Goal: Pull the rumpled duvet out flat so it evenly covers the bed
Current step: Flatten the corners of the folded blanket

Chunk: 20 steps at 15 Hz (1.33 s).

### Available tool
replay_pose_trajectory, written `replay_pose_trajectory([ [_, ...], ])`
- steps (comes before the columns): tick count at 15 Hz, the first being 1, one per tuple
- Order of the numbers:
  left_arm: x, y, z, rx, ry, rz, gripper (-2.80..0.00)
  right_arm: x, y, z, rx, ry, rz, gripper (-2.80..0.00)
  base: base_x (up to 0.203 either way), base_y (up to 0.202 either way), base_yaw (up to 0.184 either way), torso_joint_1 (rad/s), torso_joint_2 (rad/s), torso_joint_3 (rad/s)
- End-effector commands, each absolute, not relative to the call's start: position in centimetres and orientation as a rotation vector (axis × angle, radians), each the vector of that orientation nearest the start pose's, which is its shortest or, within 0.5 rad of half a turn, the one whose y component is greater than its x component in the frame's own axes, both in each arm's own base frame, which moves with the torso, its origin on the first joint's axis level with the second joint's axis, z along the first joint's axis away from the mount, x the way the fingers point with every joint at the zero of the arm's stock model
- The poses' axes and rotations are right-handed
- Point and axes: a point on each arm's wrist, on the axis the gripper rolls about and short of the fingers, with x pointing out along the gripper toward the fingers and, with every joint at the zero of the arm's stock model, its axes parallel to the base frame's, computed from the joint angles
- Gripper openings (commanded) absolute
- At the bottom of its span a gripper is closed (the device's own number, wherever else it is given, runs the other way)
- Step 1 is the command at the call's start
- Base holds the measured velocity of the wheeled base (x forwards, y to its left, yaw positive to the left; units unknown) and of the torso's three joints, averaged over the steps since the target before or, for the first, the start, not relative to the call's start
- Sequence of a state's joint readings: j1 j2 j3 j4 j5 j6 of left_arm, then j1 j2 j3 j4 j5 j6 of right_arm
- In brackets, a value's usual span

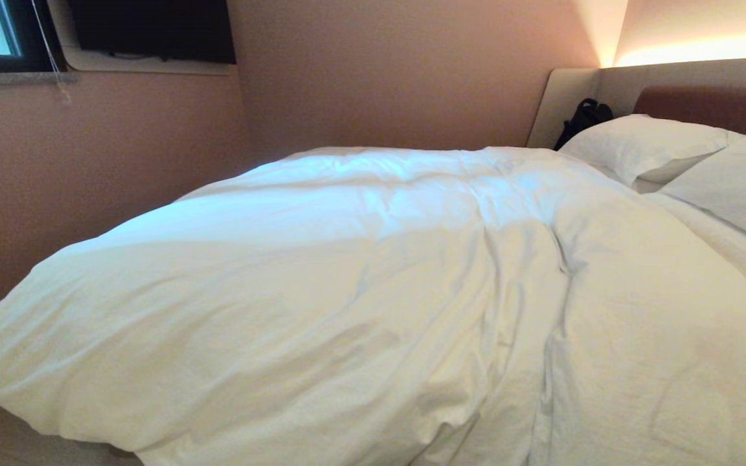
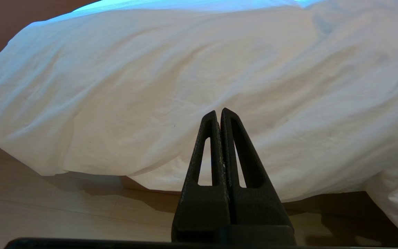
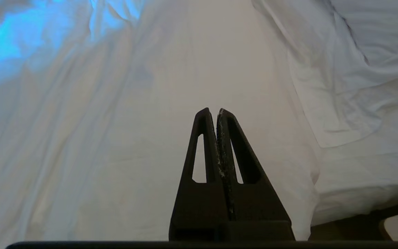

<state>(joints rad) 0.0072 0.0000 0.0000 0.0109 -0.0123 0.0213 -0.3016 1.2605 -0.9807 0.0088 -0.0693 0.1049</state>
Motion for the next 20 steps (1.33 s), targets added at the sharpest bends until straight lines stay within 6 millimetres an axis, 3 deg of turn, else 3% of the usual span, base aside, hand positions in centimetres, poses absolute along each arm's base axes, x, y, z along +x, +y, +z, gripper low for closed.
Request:
replay_pose_trajectory([
  [1, -2.3, 0.0, 7.4, 0.021, 0.011, -0.005, -2.80, 20.1, -7.1, 27.2, 0.154, 0.314, -0.377, -2.80, 0.000, 0.000, 0.000, 0.000, 0.00, 0.000],
  [5, -2.3, 0.0, 7.4, 0.021, 0.011, -0.005, -2.80, 22.0, -9.7, 25.4, 0.201, 0.361, -0.359, -2.80, 0.000, 0.000, 0.000, 0.000, 0.00, 0.000],
  [12, -2.3, 0.0, 7.4, 0.021, 0.011, -0.005, -2.80, 22.6, -13.6, 23.0, 0.317, 0.424, -0.237, -2.80, 0.000, 0.000, 0.000, 0.000, 0.00, 0.000],
  [20, -2.3, 0.0, 7.4, 0.021, 0.011, -0.005, -2.80, 23.9, -19.0, 18.2, 0.453, 0.515, -0.124, -2.80, 0.000, 0.000, 0.000, 0.000, 0.00, 0.000],
])
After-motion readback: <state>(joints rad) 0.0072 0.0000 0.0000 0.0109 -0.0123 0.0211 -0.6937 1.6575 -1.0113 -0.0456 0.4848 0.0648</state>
